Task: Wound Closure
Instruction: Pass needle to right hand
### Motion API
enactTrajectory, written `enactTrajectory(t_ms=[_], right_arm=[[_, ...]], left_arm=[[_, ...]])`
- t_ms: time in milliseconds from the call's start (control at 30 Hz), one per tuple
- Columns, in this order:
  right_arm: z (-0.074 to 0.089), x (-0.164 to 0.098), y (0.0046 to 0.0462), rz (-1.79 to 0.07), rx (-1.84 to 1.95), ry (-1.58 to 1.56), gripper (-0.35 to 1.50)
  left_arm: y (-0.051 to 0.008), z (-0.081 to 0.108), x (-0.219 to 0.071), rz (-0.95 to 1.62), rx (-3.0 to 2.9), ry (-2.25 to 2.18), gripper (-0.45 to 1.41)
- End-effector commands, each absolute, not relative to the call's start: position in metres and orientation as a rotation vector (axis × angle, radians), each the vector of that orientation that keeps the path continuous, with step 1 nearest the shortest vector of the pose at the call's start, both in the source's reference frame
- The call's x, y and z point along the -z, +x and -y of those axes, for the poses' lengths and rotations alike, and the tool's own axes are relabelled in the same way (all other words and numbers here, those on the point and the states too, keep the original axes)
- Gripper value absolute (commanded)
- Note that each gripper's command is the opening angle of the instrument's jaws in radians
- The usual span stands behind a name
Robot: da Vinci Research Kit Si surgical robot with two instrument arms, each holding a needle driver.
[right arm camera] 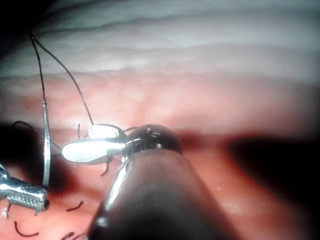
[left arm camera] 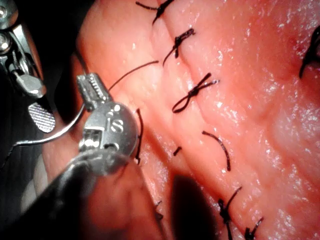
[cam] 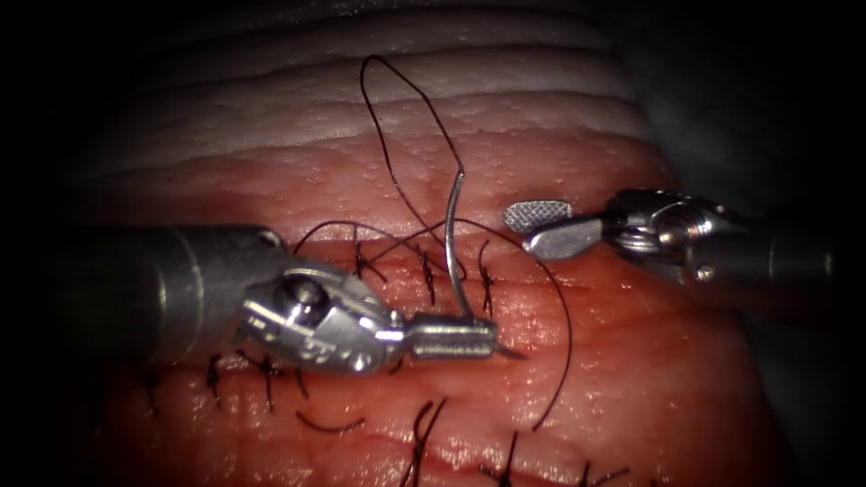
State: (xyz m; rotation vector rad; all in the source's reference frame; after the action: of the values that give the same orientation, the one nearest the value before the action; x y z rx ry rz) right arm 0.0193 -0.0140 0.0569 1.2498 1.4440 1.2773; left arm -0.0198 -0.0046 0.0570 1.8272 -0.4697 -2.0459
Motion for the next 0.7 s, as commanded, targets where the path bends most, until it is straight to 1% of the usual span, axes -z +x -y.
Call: enactTrajectory(t_ms=[33, 133, 467, 700], right_arm=[[0.0140, -0.0567, 0.0208, -1.450, -1.257, 1.282, 1.27], [0.0138, -0.0562, 0.0215, -1.484, -1.227, 1.340, 1.17], [0.0139, -0.0557, 0.0240, -1.502, -1.206, 1.402, 1.17], [0.0139, -0.0557, 0.0243, -1.503, -1.215, 1.396, 1.18]], left_arm=[[-0.0202, 0.0044, -0.0575, 0.467, 2.038, 1.832, -0.45], [-0.0201, 0.0044, -0.0575, 0.465, 2.033, 1.835, -0.45], [-0.0203, 0.0047, -0.0569, 0.466, 2.024, 1.844, -0.45], [-0.0202, 0.0050, -0.0556, 0.469, 2.016, 1.859, -0.45]])
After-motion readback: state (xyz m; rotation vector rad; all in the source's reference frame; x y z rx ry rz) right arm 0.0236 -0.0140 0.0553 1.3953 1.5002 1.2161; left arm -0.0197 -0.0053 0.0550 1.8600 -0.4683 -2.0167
